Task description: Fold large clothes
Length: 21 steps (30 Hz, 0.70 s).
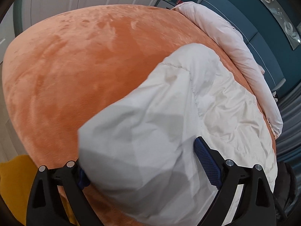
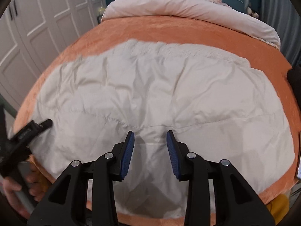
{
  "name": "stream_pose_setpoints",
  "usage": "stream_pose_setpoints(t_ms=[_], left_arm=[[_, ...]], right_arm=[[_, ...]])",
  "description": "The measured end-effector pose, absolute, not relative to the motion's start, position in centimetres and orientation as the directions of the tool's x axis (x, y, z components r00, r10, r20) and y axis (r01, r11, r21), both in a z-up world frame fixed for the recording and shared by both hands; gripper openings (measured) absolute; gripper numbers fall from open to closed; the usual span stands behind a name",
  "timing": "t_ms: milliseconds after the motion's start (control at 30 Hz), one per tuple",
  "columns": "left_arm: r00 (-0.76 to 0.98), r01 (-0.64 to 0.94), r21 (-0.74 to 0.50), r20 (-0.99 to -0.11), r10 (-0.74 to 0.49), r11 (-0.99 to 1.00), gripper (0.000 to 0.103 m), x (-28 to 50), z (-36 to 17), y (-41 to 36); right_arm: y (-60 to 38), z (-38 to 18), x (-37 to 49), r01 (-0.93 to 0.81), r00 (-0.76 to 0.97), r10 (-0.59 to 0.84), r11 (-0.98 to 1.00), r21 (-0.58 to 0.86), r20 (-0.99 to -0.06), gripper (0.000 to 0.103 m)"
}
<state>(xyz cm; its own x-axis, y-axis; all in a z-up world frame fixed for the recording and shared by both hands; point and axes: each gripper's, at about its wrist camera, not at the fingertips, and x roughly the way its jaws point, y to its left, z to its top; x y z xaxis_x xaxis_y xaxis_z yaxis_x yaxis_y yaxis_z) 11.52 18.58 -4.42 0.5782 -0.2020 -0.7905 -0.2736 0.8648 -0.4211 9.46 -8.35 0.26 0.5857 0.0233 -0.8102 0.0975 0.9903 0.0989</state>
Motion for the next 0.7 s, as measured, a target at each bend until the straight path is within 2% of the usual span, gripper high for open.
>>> stream_pose_setpoints(t_ms=[33, 67, 100, 267, 300, 500, 700], left_arm=[[0.576, -0.271, -0.429, -0.789, -0.212, 0.862, 0.09, 11.6, -4.4, 18.6], [0.58, -0.26, -0.448, -0.781, -0.233, 0.855, 0.08, 11.7, -4.2, 18.6], [0.586, -0.244, -0.473, -0.768, -0.26, 0.847, 0.063, 11.8, -4.2, 18.6], [0.596, -0.174, -0.537, -0.725, -0.345, 0.825, 0.018, 11.9, -2.3, 17.8], [0.604, -0.157, -0.535, -0.717, -0.347, 0.83, 0.013, 11.9, -1.5, 17.6], [0.669, 0.016, -0.519, -0.63, -0.395, 0.855, 0.009, 10.3, 5.4, 13.9], [0.696, 0.204, -0.439, -0.563, -0.445, 0.875, 0.008, 8.1, 11.3, 7.1]], right_arm=[[-8.6, 0.4, 9.3, 0.104, 0.576, 0.013, 0.991, 0.089, -0.818, 0.034], [-8.6, 0.4, 9.3, 0.104, 0.564, 0.011, 0.991, 0.085, -0.826, 0.034], [-8.7, 0.2, 9.2, 0.101, 0.547, 0.012, 0.992, 0.08, -0.837, 0.034], [-7.5, -1.3, 9.7, 0.066, 0.513, -0.029, 0.998, 0.006, -0.858, 0.034], [-7.3, -1.5, 9.8, 0.065, 0.512, -0.036, 0.998, -0.003, -0.858, 0.035], [-7.5, -2.7, 10.1, 0.056, 0.514, -0.035, 0.998, -0.008, -0.857, 0.035], [-9.3, -3.2, 9.7, 0.046, 0.539, 0.049, 0.995, 0.087, -0.841, 0.034]])
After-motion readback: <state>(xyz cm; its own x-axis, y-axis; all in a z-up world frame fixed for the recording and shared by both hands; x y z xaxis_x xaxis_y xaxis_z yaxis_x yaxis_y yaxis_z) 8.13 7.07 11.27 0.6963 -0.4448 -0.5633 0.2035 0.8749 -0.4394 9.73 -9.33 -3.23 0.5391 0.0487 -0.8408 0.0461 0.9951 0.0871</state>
